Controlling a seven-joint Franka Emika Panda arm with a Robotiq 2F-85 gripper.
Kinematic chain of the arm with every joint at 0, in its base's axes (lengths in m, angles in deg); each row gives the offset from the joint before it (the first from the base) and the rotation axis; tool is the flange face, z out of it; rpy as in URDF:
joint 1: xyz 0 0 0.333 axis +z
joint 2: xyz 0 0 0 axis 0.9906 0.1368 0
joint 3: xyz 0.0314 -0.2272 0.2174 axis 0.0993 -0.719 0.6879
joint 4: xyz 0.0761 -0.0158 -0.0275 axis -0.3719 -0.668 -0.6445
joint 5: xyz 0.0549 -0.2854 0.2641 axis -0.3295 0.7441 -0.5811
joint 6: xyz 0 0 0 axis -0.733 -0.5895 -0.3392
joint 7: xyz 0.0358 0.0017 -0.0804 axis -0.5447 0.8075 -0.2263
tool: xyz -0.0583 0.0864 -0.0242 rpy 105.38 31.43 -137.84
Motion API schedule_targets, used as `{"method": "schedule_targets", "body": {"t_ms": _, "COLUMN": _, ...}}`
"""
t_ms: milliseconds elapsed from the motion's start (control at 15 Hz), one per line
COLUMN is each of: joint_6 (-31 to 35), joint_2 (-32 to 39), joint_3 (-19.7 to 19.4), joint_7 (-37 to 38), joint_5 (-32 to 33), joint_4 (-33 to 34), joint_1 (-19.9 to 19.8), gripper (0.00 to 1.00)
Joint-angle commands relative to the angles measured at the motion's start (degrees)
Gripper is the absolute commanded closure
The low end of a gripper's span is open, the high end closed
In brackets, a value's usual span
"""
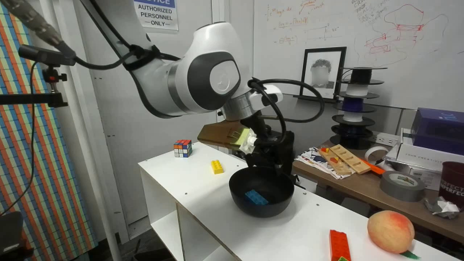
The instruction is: Pick the blocks on the counter and put them in the bowl
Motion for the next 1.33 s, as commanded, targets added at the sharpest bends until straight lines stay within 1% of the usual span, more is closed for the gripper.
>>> {"method": "schedule_targets", "body": {"t_ms": 0, "joint_6": 0.5, "joint_2": -1.8, "joint_3": 0.2, "joint_7": -3.3, "joint_5": 3.8, "joint_4": -3.9, "joint_1": 4.8, "gripper": 0.0}}
{"method": "schedule_targets", "body": {"t_ms": 133, "joint_6": -0.8, "joint_2": 0.0, "joint_3": 0.9, "joint_7": -4.0, "joint_5": 5.9, "joint_4": -2.9, "joint_1": 7.8, "gripper": 0.0}}
{"method": "schedule_targets", "body": {"t_ms": 333, "joint_6": -1.8, "joint_2": 2.0, "joint_3": 3.4, "joint_7": -6.3, "joint_5": 8.0, "joint_4": -1.5, "joint_1": 11.2, "gripper": 0.0}}
{"method": "schedule_targets", "body": {"t_ms": 400, "joint_6": -2.1, "joint_2": 2.5, "joint_3": 4.3, "joint_7": -7.6, "joint_5": 8.8, "joint_4": -1.1, "joint_1": 11.7, "gripper": 0.0}}
{"method": "schedule_targets", "body": {"t_ms": 533, "joint_6": -3.1, "joint_2": 4.3, "joint_3": 6.6, "joint_7": -11.6, "joint_5": 9.8, "joint_4": 0.5, "joint_1": 11.2, "gripper": 0.0}}
{"method": "schedule_targets", "body": {"t_ms": 667, "joint_6": -3.8, "joint_2": 6.4, "joint_3": 8.8, "joint_7": -17.2, "joint_5": 11.0, "joint_4": 2.1, "joint_1": 9.3, "gripper": 0.0}}
{"method": "schedule_targets", "body": {"t_ms": 1000, "joint_6": -4.7, "joint_2": 11.3, "joint_3": 8.0, "joint_7": -27.2, "joint_5": 17.1, "joint_4": 8.3, "joint_1": 9.1, "gripper": 0.0}}
{"method": "schedule_targets", "body": {"t_ms": 1267, "joint_6": -2.2, "joint_2": 12.9, "joint_3": 7.1, "joint_7": -31.3, "joint_5": 24.2, "joint_4": 11.1, "joint_1": 9.6, "gripper": 0.0}}
